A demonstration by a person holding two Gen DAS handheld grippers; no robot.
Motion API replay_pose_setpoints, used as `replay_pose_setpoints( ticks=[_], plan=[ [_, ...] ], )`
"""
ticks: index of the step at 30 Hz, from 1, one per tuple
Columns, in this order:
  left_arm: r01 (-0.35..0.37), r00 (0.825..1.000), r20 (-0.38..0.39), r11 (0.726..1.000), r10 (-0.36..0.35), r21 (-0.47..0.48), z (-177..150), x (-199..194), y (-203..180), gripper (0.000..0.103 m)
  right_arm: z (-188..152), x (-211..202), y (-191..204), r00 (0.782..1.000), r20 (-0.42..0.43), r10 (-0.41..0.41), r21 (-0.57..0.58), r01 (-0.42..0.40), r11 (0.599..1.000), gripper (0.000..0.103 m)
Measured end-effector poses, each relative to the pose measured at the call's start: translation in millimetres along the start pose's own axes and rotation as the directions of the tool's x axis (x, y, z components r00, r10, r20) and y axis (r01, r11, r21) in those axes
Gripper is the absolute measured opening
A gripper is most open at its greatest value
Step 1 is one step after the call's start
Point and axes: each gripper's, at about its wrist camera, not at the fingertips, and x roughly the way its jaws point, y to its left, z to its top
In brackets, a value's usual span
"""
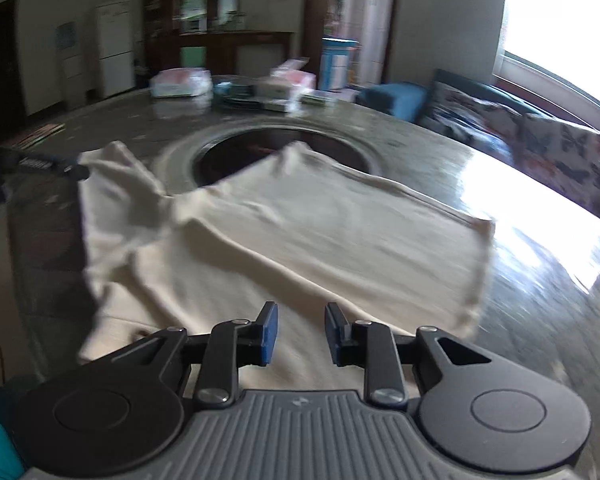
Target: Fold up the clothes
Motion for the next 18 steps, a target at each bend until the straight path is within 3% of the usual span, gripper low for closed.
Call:
replay_pose_setpoints(
  ticks=[6,12,16,18],
  plan=[
    [-0.033,0.999,-0.021,0.995,0.031,-0.090,9,14,23,0.047,22,21,33,0.995,0.010,0.096,-0.081,-0.095,0.992,0.025],
    [-0.019,1.000,-0.015,0.993,0.017,-0.113,10,17,24,0.034,36,43,54,0.989,0.002,0.150,-0.127,-0.148,0.981,0.025],
    [-0.013,1.000,-0.013,0.991,0.011,-0.134,10,18,27,0.017,41,53,61,0.986,0.004,0.167,-0.143,-0.165,0.976,0.027],
    [-0.010,1.000,-0.012,0.989,0.008,-0.145,10,18,29,0.017,41,56,62,0.987,0.003,0.159,-0.138,-0.157,0.978,0.028]
  ],
)
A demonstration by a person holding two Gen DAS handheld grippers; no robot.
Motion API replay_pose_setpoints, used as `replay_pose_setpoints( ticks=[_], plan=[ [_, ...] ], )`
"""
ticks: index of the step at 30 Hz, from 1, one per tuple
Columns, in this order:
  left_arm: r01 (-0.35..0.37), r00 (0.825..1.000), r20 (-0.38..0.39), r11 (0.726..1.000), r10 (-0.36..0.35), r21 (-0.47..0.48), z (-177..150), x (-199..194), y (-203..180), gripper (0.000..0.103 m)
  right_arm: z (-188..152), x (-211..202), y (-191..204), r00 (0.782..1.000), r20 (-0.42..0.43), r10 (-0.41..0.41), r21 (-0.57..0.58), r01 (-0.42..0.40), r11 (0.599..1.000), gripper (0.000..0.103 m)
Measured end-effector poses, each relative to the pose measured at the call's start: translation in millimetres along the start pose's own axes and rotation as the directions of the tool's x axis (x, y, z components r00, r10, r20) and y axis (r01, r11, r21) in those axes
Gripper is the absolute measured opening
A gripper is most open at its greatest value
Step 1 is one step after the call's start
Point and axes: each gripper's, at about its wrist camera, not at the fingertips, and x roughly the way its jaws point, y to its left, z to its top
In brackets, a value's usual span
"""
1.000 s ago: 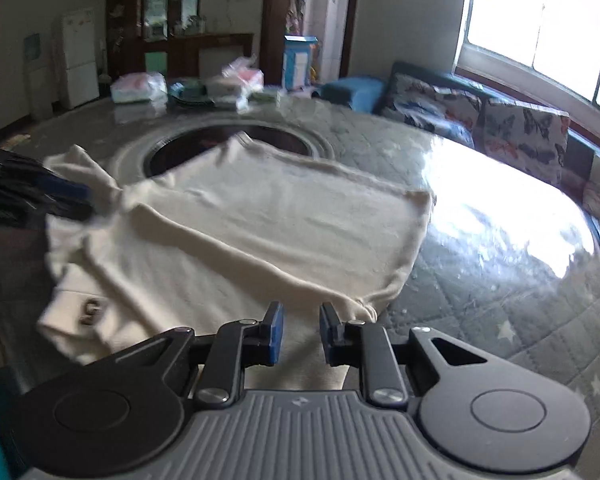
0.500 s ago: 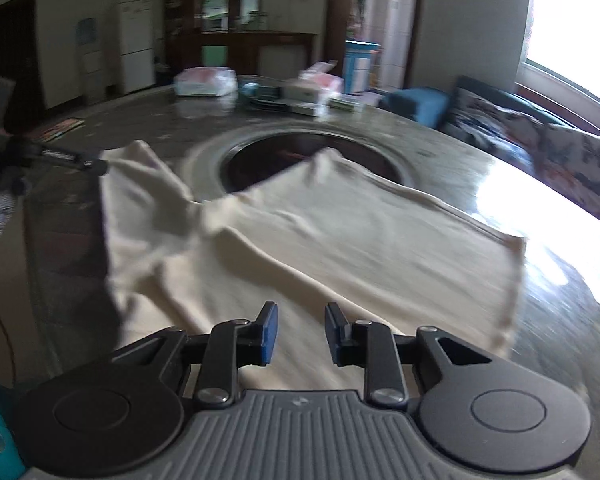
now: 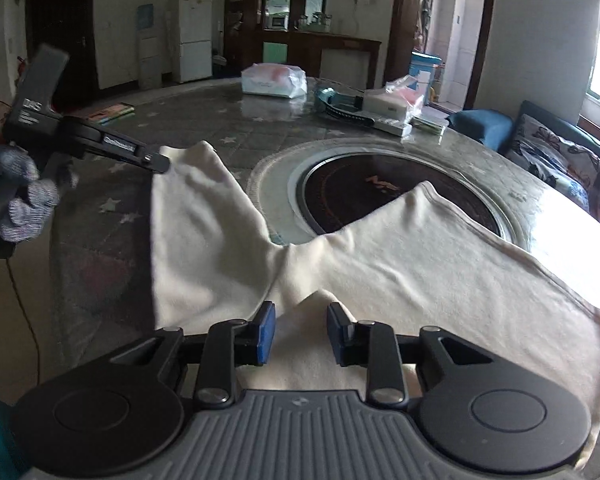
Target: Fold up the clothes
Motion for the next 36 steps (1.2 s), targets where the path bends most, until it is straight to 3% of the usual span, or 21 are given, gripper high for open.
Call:
replay_pose_setpoints(
  ticks=[14,17,20,23,25,28,32,36],
  plan=[
    [0.028,1.000,0.011,0.999,-0.027,-0.045,6,-3,0,0.021,1,-6,-2,0.999,0.028,0.017,0.019,-0.017,1.000,0.030],
    [0.036,0.999,0.015,0.998,-0.035,-0.051,7,-4,-2,0.005,1,-14,0,0.999,0.043,0.012,0.009,-0.012,1.000,0.030],
    [0.044,0.999,0.020,0.997,-0.043,-0.057,8,-5,-3,0.003,0,-25,-2,0.998,0.062,0.000,0.024,-0.002,1.000,0.030],
    [0.138,0.989,0.061,0.990,-0.136,-0.028,16,-26,-21,0.002,-3,-38,-7,0.997,0.078,-0.012,0.051,0.008,0.999,0.030],
    [0.210,0.974,0.088,0.978,-0.211,0.014,22,-43,-39,0.002,-5,-46,-12,0.996,0.086,-0.018,0.072,0.011,0.997,0.030],
    [0.328,0.935,0.107,0.940,-0.338,0.096,26,-67,-73,0.002,-12,-56,-19,0.994,0.093,-0.048,0.102,0.038,0.994,0.030],
    [0.483,0.859,0.082,0.853,-0.506,0.198,24,-90,-125,0.002,-27,-71,-35,0.990,0.095,-0.101,0.183,0.083,0.980,0.030],
    [0.589,0.786,0.017,0.758,-0.618,0.280,8,-96,-173,0.002,-47,-88,-53,0.980,0.085,-0.180,0.262,0.152,0.953,0.030]
  ],
)
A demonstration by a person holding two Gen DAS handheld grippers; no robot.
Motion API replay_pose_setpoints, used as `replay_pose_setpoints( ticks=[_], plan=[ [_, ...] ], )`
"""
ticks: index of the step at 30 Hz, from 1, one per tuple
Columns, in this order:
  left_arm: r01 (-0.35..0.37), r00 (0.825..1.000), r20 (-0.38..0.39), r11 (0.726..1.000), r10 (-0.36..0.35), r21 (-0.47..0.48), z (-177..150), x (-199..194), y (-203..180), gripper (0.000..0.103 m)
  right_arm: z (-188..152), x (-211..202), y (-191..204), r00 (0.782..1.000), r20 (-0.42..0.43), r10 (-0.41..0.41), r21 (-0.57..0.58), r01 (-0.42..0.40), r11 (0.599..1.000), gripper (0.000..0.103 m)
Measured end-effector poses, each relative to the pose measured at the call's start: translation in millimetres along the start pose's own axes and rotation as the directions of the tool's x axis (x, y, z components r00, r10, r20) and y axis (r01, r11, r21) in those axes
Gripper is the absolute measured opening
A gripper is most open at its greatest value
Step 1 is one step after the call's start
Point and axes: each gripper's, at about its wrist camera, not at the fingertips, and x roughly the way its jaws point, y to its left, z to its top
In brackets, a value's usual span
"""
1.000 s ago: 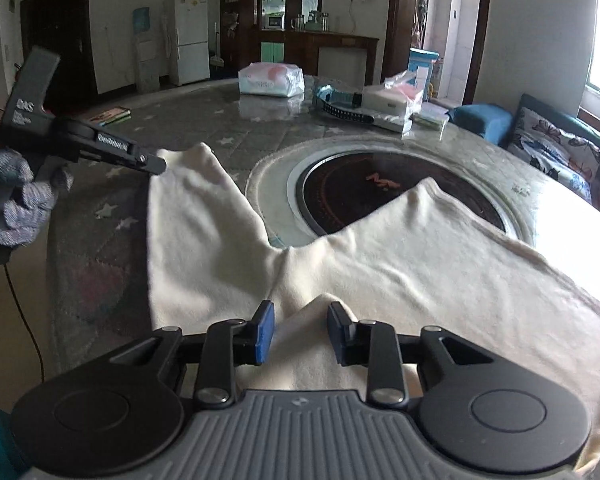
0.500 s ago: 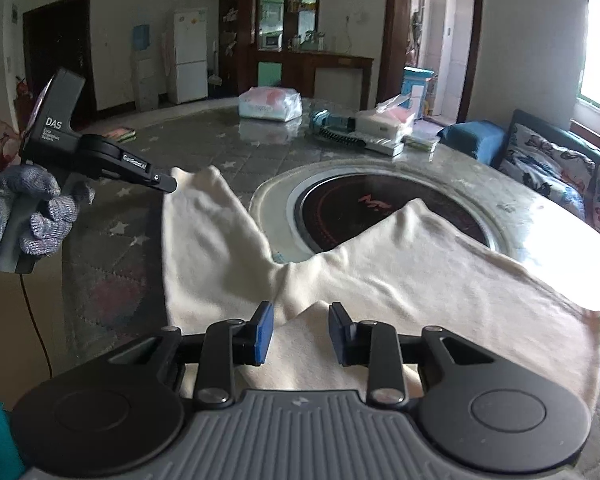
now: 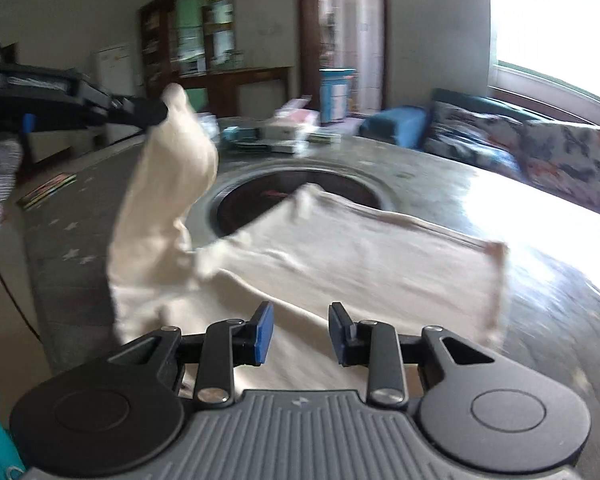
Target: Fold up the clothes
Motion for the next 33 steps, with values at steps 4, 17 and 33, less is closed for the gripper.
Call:
replay_pose_setpoints(
  ticks=[4,17,33],
  plan=[
    [0.144,0.989,-0.037,0.987,-0.142,0.073,-6,25,-45,0.003,-15,-16,-24,0.997,-0.002,-0.071,0.082,0.071,0.994,0.030],
    [0.211,0.953,-0.249,0.967,-0.172,0.141,-61,48,-52,0.029,-42,-40,-70,0.989,-0.021,-0.146,0.282,0.146,0.948,0.030],
    [-0.028,0.955,-0.289,0.993,0.061,0.119,-83,18,42,0.030,-30,11,-43,0.985,-0.076,-0.153,0.168,0.164,0.972,0.017]
  ],
)
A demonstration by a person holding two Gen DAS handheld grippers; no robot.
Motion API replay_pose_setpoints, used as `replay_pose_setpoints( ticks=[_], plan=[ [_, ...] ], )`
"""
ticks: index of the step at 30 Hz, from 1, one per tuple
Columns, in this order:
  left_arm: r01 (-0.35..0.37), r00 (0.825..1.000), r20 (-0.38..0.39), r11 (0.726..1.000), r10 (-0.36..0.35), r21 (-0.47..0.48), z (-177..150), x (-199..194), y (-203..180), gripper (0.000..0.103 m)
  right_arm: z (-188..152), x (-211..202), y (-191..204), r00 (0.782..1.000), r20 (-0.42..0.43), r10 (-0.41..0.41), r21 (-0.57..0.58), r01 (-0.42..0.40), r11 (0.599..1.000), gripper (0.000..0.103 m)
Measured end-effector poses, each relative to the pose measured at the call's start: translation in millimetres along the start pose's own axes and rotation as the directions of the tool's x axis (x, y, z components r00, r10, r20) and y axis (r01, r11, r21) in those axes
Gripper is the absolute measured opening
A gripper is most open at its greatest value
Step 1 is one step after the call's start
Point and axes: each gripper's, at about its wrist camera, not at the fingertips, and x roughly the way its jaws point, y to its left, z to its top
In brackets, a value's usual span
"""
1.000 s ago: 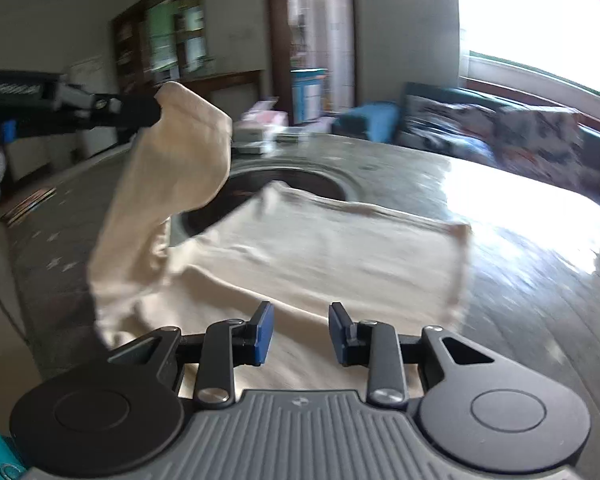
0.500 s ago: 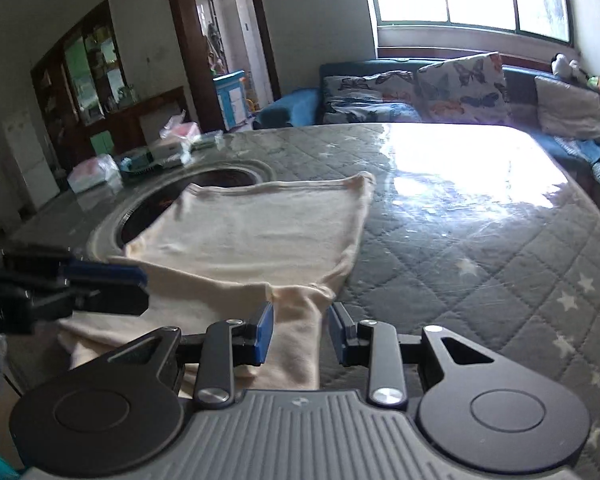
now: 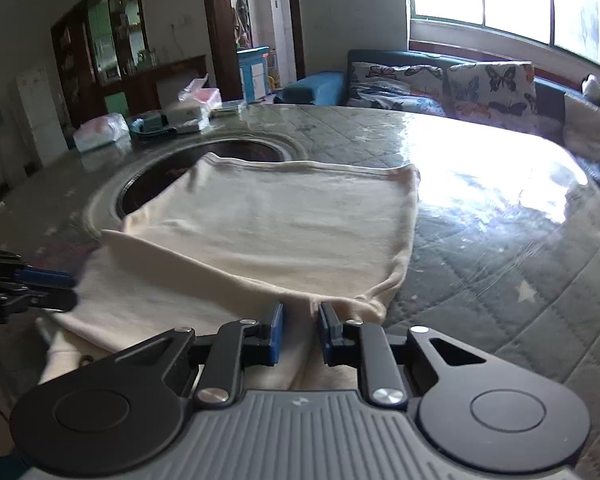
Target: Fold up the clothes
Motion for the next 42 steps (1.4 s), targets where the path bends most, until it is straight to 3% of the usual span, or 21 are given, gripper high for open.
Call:
replay_pose_setpoints(
  ticks=[4,7,12,17,27,37,42],
  plan=[
    [0.016,0.999,0.041,1.000,-0.016,0.009,17,-4,-1,0.029,6,-13,3,0.998,0.042,-0.037,-0.033,0.038,0.999,0.018],
    [0.034,0.998,0.058,0.999,-0.035,0.018,31,9,-5,0.029,11,-21,9,0.997,0.071,-0.012,-0.071,0.017,0.997,0.018],
    [0.026,0.999,0.035,0.999,-0.027,0.031,45,39,-10,0.029,11,-8,22,0.999,0.042,0.021,-0.139,-0.015,0.990,0.018],
    [0.006,1.000,0.006,0.999,-0.006,0.052,40,45,-7,0.029,3,6,20,1.000,-0.008,0.022,-0.171,-0.023,0.985,0.017],
    [-0.009,1.000,0.007,0.985,0.008,0.172,17,24,-15,0.030,-18,-24,31,0.997,-0.048,0.065,-0.281,-0.076,0.957,0.018],
    [0.018,1.000,0.016,0.965,-0.023,0.260,0,11,-33,0.031,-25,-31,32,0.998,-0.033,0.044,-0.300,-0.052,0.952,0.018],
    [0.021,0.999,0.019,0.948,-0.029,0.317,-2,3,-37,0.033,-17,-37,42,0.997,-0.008,0.077,-0.314,-0.076,0.946,0.018]
  ],
)
